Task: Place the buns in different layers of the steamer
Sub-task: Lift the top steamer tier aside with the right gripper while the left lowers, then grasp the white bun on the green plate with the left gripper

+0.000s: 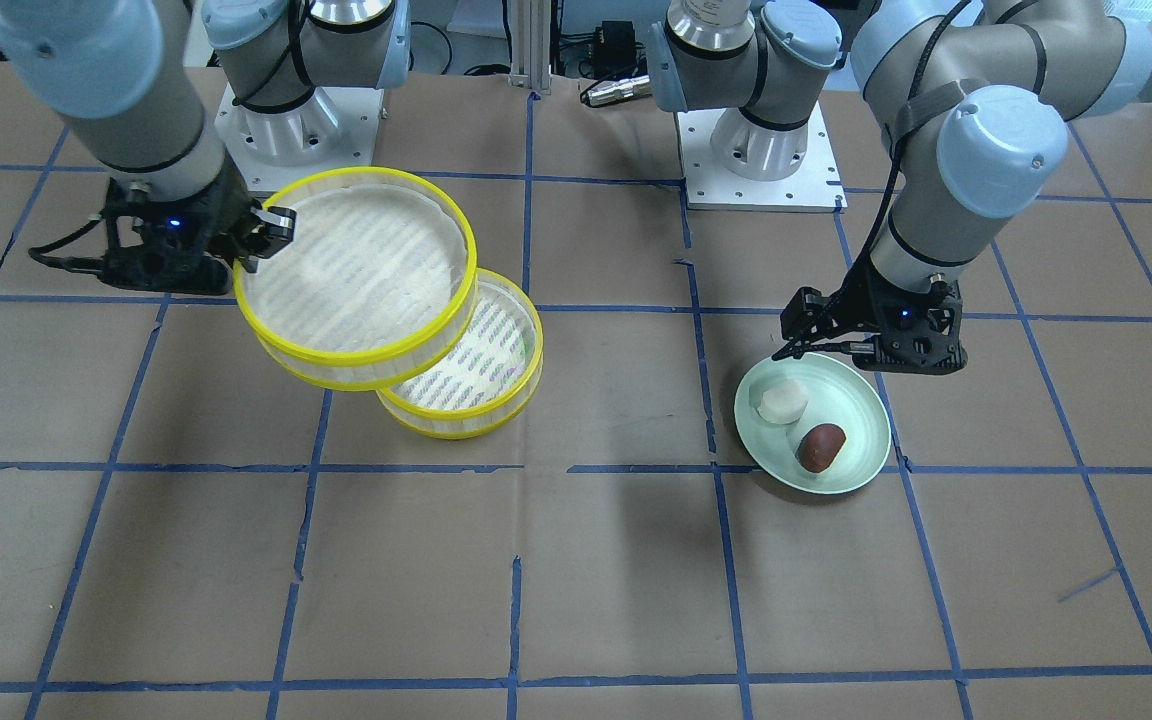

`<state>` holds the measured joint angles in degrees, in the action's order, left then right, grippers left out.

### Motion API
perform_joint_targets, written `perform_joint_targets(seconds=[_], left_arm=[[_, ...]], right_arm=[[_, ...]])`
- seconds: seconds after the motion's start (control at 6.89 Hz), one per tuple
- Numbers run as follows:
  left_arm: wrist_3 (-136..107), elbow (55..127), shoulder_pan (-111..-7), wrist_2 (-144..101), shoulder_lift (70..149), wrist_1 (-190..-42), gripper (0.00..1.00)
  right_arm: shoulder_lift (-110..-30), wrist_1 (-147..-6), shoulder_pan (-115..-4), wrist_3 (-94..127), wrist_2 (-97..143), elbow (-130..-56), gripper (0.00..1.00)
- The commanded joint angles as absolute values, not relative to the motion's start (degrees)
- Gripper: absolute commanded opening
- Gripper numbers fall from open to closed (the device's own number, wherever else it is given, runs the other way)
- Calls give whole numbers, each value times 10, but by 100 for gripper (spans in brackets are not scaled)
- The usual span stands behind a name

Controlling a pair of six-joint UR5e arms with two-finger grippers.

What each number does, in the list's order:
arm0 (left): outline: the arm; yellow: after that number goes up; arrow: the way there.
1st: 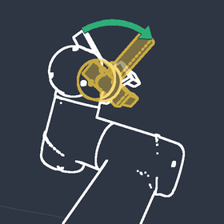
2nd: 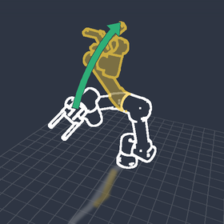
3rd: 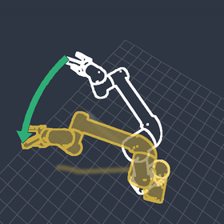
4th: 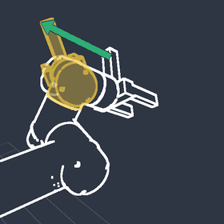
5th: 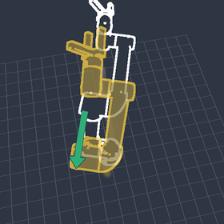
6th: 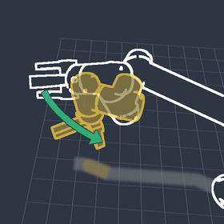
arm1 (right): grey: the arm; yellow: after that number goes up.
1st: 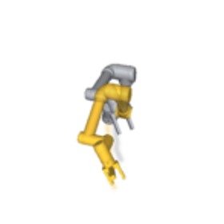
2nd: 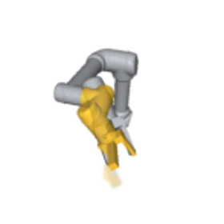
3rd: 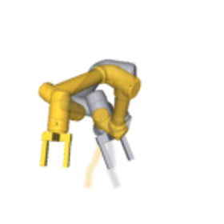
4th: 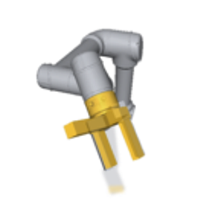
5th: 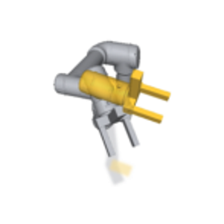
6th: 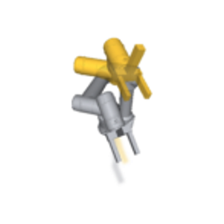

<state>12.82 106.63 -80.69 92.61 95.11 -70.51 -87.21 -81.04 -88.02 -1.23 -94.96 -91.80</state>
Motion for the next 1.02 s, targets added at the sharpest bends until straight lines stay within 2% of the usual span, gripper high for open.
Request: perform_joint_targets(seconds=[0.0,0.29,0.87], left_arm=[[87,1058,-785,925,1038,-605,95],[49,1060,-774,922,1095,-544,94],[-161,1145,-783,900,1066,-568,91]], right_arm=[[-880,-767,-818,-64,-952,-885,8],[-880,-748,-788,-65,-953,-876,9],[-882,-738,-784,-65,-958,-878,9]])
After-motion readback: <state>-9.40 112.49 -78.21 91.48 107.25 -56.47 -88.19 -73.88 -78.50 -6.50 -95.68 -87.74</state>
